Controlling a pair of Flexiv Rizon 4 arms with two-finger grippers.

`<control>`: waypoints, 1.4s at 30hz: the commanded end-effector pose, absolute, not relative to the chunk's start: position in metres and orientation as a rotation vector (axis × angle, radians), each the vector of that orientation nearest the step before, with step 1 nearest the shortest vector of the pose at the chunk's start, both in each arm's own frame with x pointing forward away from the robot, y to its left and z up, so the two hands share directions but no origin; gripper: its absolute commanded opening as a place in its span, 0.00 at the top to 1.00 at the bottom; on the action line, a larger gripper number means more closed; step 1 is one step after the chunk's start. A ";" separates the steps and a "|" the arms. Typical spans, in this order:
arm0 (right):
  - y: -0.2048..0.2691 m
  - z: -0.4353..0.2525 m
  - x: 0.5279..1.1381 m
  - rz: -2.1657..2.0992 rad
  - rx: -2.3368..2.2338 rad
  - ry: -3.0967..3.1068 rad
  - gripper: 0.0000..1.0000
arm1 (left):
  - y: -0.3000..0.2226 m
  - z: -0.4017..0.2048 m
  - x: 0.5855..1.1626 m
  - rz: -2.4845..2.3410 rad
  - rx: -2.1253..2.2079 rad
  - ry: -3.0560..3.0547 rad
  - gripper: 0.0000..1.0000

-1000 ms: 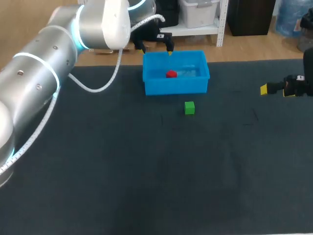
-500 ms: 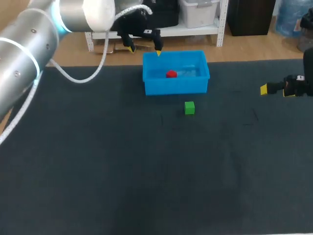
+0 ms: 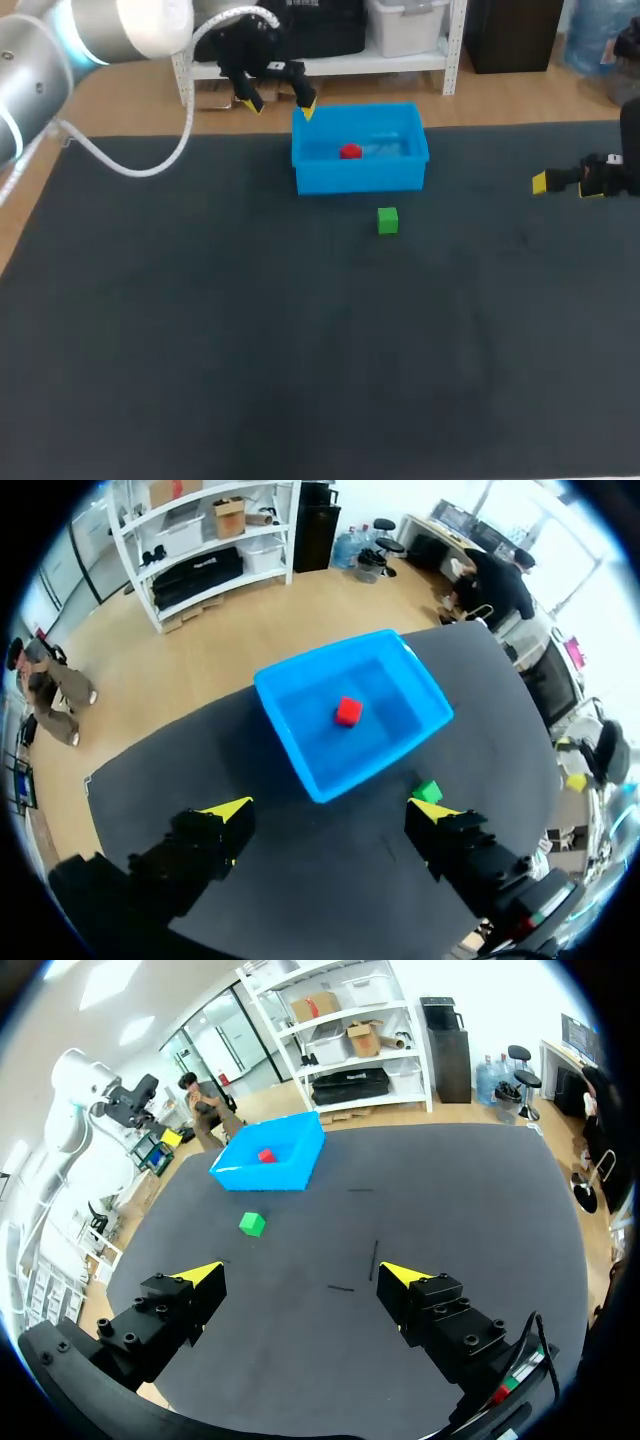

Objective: Use the left arm to pick the red cube and place it into the blue plastic box first, then use the right arm to grasp the green cube and put it into the same blue plastic box after the first action is fully finished.

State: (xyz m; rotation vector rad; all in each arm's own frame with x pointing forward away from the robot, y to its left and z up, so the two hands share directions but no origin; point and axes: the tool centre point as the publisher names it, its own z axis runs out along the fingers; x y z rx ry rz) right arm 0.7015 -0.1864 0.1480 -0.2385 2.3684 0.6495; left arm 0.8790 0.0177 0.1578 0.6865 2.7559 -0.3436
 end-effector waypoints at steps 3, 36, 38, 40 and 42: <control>-0.186 0.148 0.701 0.648 -0.238 2.369 0.00 | 0.036 0.152 0.845 -0.429 0.690 2.597 0.00; -0.186 0.148 0.701 0.648 -0.238 2.369 0.00 | 0.073 0.149 0.793 -0.592 0.839 2.541 0.00; -0.186 0.148 0.701 0.648 -0.238 2.369 0.00 | 0.076 0.147 0.790 -0.598 0.840 2.542 0.00; -0.186 0.148 0.701 0.648 -0.238 2.369 0.00 | 0.078 0.146 0.787 -0.603 0.840 2.544 0.00; -0.186 0.148 0.701 0.648 -0.238 2.369 0.00 | 0.080 0.144 0.784 -0.607 0.838 2.549 0.00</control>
